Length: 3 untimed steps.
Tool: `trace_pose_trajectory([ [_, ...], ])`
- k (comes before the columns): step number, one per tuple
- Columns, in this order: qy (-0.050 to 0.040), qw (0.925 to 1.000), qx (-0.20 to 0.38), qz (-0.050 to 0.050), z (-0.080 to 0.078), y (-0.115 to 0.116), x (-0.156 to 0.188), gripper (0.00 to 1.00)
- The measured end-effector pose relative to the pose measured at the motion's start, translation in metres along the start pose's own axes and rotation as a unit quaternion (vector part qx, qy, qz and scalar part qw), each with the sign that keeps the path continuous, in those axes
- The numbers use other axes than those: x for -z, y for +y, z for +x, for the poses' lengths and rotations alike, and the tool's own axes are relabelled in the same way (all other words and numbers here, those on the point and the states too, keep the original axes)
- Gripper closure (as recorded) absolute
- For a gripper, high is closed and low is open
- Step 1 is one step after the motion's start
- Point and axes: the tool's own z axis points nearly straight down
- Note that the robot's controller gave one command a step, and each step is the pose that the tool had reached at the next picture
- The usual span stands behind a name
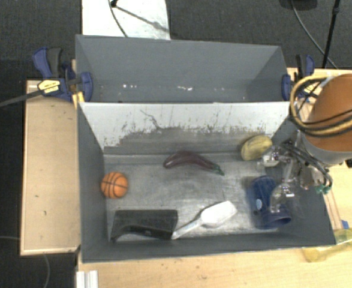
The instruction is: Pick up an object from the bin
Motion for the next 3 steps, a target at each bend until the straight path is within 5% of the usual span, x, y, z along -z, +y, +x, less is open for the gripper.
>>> trace_pose_trajectory([
  [1,0.0012,1.0000,-0.006,-0.001,-0.002,0.006,-0.012,0.00],
  [2,0.0010,0.9985,0.054,-0.010,0.000,-0.018,-0.111,1.00],
  [3,0.0009,0.9985,0.054,-0.010,0.000,-0.018,-0.111,1.00],
])
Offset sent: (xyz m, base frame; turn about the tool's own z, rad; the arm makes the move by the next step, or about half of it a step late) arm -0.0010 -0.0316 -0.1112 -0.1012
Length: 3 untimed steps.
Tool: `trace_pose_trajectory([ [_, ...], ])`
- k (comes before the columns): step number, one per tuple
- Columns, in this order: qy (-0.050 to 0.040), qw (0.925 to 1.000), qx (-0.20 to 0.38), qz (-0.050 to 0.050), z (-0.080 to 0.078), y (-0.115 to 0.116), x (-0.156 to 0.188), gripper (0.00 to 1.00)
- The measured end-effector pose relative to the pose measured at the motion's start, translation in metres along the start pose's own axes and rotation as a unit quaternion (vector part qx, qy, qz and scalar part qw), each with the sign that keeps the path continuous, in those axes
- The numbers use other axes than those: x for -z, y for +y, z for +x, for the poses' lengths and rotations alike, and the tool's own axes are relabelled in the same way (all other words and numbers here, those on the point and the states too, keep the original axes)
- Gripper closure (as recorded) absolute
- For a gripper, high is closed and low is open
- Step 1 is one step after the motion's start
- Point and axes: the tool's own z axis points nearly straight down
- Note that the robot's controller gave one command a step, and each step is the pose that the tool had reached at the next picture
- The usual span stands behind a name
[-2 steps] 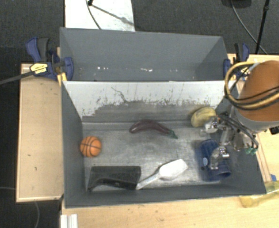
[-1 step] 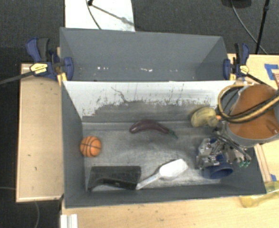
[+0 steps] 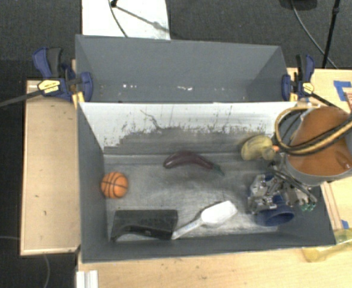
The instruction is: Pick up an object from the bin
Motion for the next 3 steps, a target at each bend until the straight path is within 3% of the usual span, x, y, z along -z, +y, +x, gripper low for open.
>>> trace_pose_trajectory([
  [1,0.0005,1.0000,0.004,0.007,0.004,-0.005,0.030,1.00],
  [2,-0.0009,0.9992,-0.039,0.009,-0.003,-0.014,0.067,1.00],
  [3,-0.0006,0.9986,-0.052,0.010,-0.006,-0.016,0.075,1.00],
])
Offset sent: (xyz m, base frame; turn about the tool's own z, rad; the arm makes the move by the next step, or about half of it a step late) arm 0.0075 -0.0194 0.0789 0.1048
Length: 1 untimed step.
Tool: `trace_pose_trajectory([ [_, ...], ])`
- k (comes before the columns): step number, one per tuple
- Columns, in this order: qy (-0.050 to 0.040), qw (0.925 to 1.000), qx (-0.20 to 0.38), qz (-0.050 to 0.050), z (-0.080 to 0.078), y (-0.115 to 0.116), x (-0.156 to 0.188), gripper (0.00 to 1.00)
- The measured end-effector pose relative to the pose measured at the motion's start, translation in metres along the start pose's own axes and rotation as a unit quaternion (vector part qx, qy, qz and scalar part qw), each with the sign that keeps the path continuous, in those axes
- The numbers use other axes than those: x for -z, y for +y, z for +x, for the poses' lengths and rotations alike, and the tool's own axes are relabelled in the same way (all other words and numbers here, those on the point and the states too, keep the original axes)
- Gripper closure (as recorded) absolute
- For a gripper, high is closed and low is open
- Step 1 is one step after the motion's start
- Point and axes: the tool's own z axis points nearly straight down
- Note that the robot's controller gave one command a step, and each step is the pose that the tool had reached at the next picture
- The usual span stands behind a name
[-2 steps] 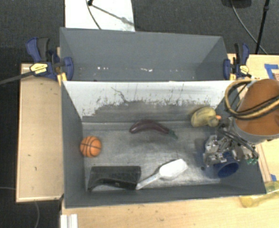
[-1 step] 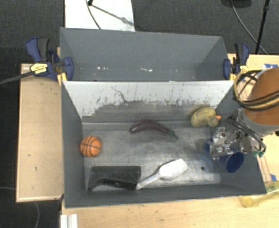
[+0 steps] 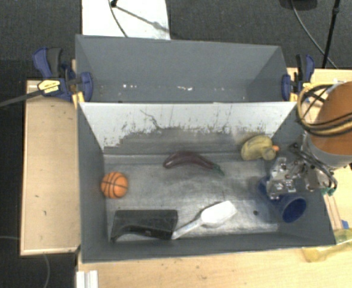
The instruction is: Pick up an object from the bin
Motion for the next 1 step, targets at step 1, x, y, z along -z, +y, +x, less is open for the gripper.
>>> trace_pose_trajectory([
  [1,0.0005,0.9925,0.122,0.000,0.0184,0.0497,-0.0654,0.00],
])
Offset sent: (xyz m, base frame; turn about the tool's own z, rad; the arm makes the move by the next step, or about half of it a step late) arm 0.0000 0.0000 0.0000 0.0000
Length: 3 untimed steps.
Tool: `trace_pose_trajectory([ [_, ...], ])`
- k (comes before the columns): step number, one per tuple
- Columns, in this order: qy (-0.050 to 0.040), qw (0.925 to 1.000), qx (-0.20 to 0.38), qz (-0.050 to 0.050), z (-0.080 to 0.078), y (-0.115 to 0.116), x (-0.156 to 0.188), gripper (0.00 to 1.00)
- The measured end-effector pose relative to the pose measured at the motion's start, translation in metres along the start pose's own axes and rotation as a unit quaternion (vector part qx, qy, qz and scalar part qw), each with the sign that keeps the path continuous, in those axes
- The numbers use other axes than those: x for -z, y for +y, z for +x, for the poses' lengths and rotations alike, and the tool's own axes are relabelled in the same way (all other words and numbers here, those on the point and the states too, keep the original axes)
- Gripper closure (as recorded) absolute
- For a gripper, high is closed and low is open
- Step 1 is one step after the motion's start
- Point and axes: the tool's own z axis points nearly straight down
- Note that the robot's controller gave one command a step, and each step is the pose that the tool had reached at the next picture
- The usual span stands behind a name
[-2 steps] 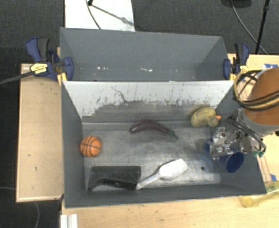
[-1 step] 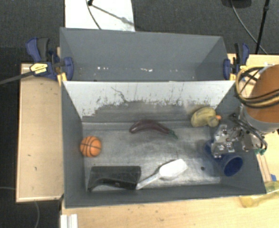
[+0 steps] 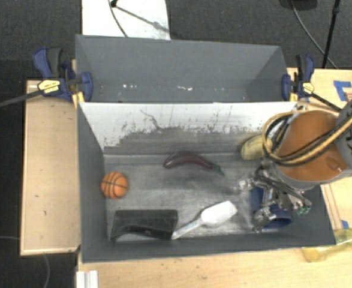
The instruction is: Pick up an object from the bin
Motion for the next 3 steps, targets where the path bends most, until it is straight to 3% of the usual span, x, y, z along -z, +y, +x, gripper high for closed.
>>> trace_pose_trajectory([
  [1,-0.0005,1.0000,0.000,0.001,0.000,-0.001,0.000,0.00],
  [2,-0.0007,0.9996,0.027,0.002,0.002,0.014,-0.006,0.00],
  [3,-0.0065,0.9995,0.030,0.002,-0.008,0.049,-0.012,1.00],
])
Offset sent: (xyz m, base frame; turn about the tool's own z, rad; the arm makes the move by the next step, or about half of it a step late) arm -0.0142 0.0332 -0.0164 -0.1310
